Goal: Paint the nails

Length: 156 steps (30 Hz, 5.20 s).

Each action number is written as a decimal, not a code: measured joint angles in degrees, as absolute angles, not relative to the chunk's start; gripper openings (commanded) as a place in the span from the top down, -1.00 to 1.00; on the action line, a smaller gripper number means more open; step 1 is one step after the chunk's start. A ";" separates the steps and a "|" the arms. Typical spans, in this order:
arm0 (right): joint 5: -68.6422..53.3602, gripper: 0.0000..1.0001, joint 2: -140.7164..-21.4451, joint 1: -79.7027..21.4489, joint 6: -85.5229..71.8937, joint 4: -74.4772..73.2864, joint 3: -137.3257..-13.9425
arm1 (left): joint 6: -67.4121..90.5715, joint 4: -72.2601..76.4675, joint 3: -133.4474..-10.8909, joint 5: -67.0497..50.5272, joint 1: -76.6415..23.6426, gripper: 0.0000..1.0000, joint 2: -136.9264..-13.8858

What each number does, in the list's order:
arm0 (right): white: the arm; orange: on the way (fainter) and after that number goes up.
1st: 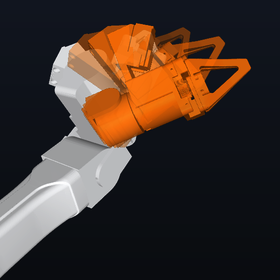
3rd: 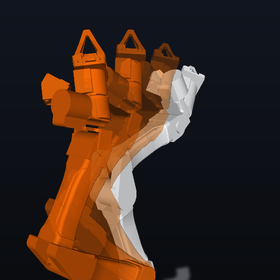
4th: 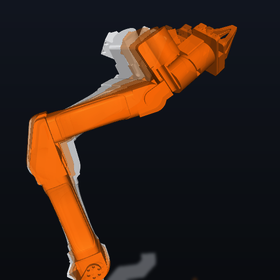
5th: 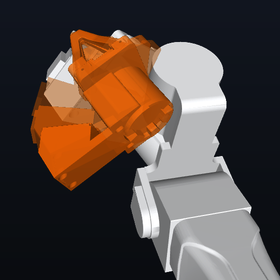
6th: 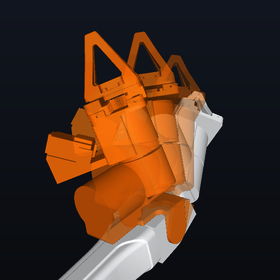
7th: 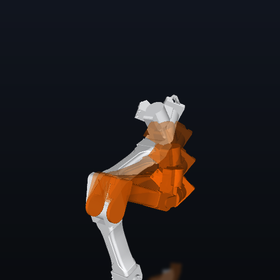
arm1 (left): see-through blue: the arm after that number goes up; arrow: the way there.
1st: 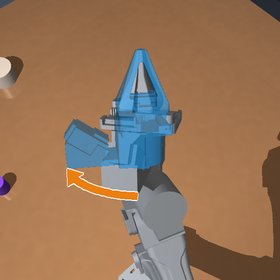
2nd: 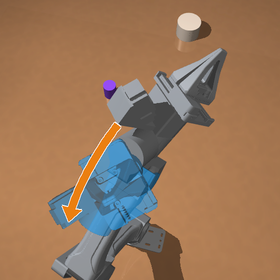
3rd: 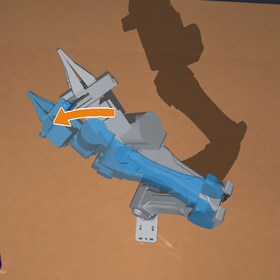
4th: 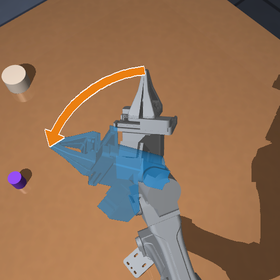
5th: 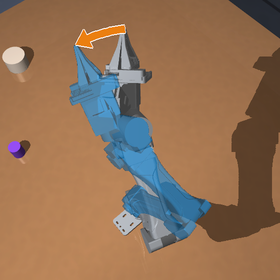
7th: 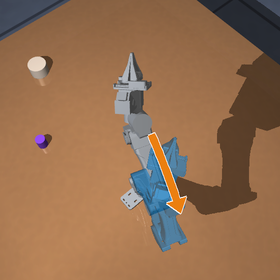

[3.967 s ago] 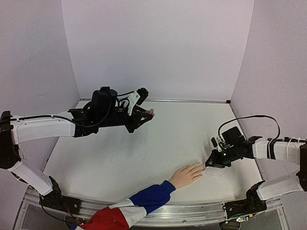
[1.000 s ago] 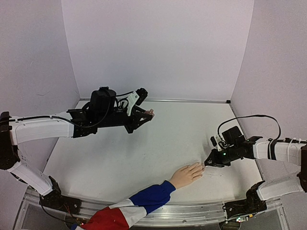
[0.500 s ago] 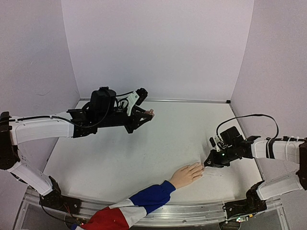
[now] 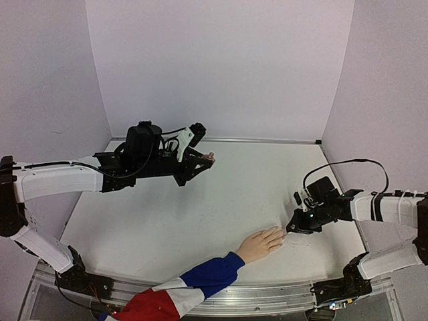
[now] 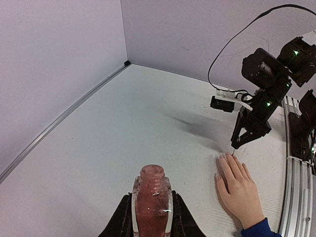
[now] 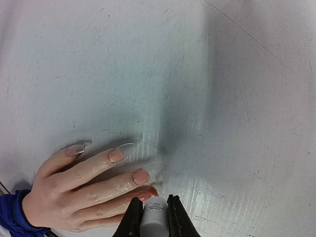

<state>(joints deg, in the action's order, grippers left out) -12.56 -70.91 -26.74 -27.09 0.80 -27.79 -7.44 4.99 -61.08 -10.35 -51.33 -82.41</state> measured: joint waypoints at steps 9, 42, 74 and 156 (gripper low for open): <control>-10.92 1.00 -67.72 -26.74 -27.75 -0.08 -27.79 | -7.46 4.99 -61.08 -10.35 -51.33 1.00 -82.41; -14.57 1.00 -68.51 -27.51 -26.85 -0.16 -27.81 | -7.44 4.99 -61.06 -10.41 -51.33 1.00 -82.39; -12.16 1.00 -70.48 -28.27 -27.51 -0.69 -28.25 | -7.44 4.99 -61.04 -10.39 -51.33 1.00 -82.15; -9.43 1.00 -51.00 -28.34 -23.79 -5.41 -37.63 | -7.90 5.02 -57.49 -14.83 -51.42 1.00 -77.01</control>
<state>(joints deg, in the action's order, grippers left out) -9.43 -51.00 -28.34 -23.79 -5.41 -37.63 -7.90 5.02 -57.49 -14.83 -51.42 -77.01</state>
